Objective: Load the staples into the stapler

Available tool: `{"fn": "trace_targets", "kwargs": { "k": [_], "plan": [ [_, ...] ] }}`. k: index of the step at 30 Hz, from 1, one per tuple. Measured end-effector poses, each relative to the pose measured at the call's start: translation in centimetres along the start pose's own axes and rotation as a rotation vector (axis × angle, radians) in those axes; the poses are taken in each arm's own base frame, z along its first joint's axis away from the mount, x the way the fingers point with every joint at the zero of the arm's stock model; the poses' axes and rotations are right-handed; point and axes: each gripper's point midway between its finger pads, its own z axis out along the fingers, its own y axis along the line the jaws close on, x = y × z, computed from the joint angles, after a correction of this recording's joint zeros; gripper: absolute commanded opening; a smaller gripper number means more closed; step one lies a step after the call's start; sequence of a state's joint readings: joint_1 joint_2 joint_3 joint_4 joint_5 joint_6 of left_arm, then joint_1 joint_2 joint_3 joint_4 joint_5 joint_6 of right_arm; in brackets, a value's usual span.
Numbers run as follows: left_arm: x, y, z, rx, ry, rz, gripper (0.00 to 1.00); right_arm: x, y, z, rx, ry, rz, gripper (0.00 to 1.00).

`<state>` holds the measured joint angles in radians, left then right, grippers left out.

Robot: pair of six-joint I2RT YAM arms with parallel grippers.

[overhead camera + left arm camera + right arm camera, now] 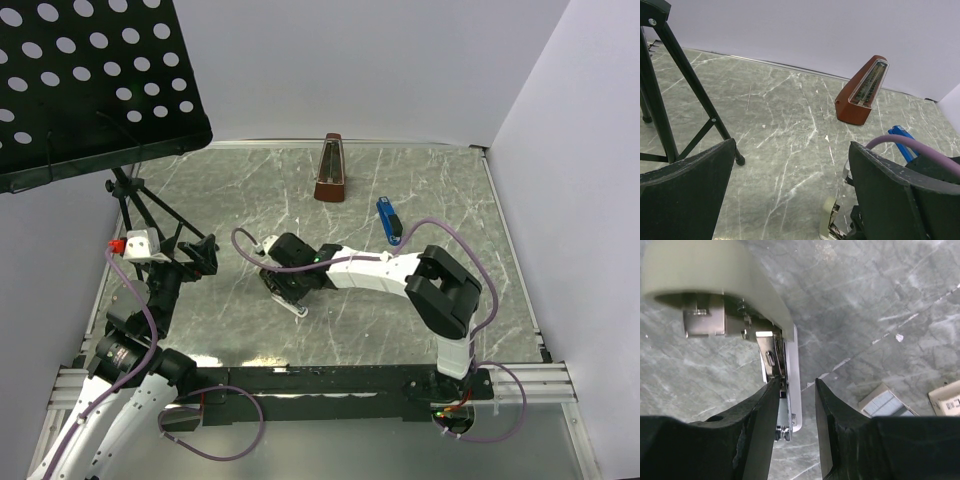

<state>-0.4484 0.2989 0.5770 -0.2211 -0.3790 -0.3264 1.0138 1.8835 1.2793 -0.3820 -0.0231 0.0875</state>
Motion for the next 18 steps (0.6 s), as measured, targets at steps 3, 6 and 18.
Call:
{"fn": "trace_targets", "kwargs": {
  "k": [3, 6, 18],
  "plan": [
    [0.0, 0.0, 0.0, 0.000, 0.000, 0.000, 0.99, 0.5, -0.1, -0.3, 0.001, 0.008, 0.000, 0.41],
    [0.0, 0.0, 0.0, 0.000, 0.000, 0.000, 0.99, 1.5, -0.1, -0.4, 0.000, 0.031, 0.000, 0.41],
    [0.2, -0.3, 0.1, 0.012, 0.009, 0.002, 0.99, 2.2, -0.2, -2.4, -0.002, 0.016, 0.001, 0.41]
  ]
}}
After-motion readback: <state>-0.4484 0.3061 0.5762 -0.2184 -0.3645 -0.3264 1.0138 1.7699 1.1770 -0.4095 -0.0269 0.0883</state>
